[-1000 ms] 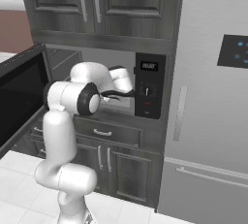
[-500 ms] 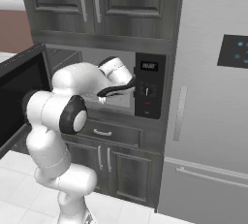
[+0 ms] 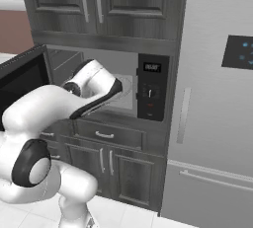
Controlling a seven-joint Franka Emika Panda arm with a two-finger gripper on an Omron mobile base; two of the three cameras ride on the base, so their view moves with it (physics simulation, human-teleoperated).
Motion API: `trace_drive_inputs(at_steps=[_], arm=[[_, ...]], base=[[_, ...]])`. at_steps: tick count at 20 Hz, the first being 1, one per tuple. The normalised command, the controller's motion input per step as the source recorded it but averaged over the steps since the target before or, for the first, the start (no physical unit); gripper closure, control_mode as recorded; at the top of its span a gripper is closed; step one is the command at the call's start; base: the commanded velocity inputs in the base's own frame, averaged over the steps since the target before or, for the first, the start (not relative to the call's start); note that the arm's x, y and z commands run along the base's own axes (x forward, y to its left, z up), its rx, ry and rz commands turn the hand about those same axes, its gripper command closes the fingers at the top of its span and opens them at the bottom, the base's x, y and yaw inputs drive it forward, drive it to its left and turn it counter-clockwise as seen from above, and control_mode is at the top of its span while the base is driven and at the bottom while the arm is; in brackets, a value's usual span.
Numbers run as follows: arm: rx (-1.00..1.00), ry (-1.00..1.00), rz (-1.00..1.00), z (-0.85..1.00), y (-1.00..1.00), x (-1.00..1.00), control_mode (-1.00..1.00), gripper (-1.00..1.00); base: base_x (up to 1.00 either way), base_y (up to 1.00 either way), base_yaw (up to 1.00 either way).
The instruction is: Pick the avocado from the sink and place it in the bowl. Then pick the bowl and place it in the microwave. Then close the microwave door and press the start button.
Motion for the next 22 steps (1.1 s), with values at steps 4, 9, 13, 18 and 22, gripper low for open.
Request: trace_drive_inputs(at_steps=[4,9,13,18,22], arm=[[0.02,0.0,-0.1,0.69,0.0,-1.0,-1.0,-1.0],[-0.02,0.1,-0.15,0.98,0.0,-0.97,-1.0,-1.0],[-0.04,0.28,-0.16,1.0,0.0,-0.68,-1.0,-1.0],[0.0,0.36,-0.18,1.0,0.0,-0.7,-1.0,-1.0],[0.0,0.34,-0.15,1.0,0.0,-0.71,-1.0,-1.0]], base=[[0.0,0.0,0.0],[0.0,0.0,0.0],[0.0,0.0,0.0],[0.0,0.0,0.0],[0.0,0.0,0.0]])
